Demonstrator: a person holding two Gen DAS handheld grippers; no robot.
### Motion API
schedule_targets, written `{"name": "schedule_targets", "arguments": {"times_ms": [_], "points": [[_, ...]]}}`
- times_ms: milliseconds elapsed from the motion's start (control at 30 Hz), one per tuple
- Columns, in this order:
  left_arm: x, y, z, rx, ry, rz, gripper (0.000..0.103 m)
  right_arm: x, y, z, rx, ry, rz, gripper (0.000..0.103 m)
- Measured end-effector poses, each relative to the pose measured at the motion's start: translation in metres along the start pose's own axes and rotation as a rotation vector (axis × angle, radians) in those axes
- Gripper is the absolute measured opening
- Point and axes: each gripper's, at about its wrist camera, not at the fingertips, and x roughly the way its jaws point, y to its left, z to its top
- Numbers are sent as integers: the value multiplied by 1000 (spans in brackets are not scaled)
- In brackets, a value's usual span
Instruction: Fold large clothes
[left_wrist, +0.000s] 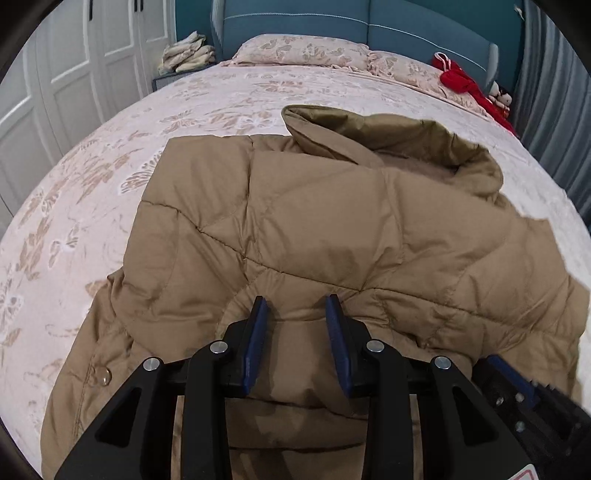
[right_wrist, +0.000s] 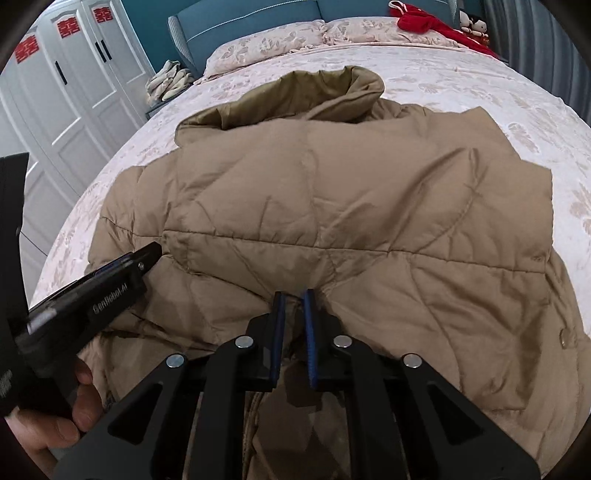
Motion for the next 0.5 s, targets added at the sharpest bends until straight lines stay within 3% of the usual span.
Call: {"name": "schedule_targets", "arguments": {"times_ms": [500], "points": [[11, -3, -16, 20, -87, 38, 32, 15, 4, -7, -30, -62, -49, 7]]}}
